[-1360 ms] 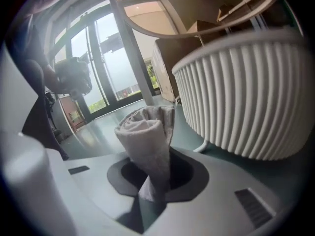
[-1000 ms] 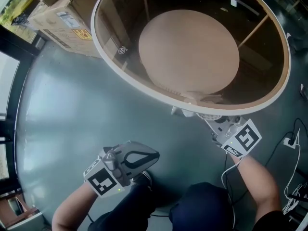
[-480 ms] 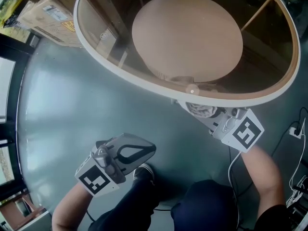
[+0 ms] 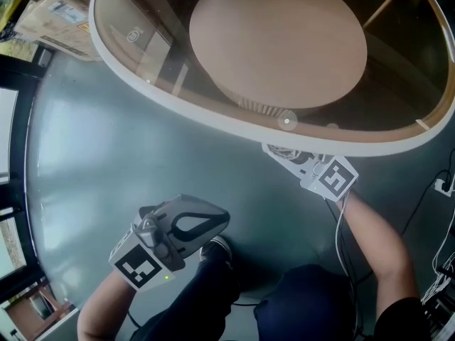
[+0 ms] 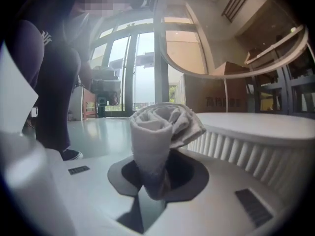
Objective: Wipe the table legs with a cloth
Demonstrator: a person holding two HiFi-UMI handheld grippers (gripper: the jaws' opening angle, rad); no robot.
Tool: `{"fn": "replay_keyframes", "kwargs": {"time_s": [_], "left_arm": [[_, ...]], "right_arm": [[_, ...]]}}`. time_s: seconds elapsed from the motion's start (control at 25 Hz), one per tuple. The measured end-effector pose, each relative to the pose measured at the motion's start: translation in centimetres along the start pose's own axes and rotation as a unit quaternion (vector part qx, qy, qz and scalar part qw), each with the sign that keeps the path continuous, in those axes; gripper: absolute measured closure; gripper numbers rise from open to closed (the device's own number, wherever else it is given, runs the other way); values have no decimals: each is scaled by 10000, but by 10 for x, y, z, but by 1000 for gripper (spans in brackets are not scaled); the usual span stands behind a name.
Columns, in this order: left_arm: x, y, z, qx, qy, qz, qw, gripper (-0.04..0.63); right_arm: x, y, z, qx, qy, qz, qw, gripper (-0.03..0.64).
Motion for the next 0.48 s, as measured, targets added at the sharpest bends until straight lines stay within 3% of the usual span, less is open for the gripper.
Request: {"fn": "replay_keyframes", "kwargs": {"time_s": [0.24, 0.48], "left_arm": [[-9, -1, -7, -56, 65, 123, 9999, 589], [-15, -13, -3, -53, 50, 217, 9997, 589]], "right_arm": [[14, -2, -59, 230, 675, -10, 9975, 546], [15, 0, -72, 499, 1056, -212, 9929, 546]]}}
Point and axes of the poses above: the fingertips, and each gripper's own axes: x forward along the fingers, y to its left, z out of its top, the point moved 8 cm from there along -x, backward along the fingers, and after that the axes turned 6 degrees about -y, right-handed, at the moved point
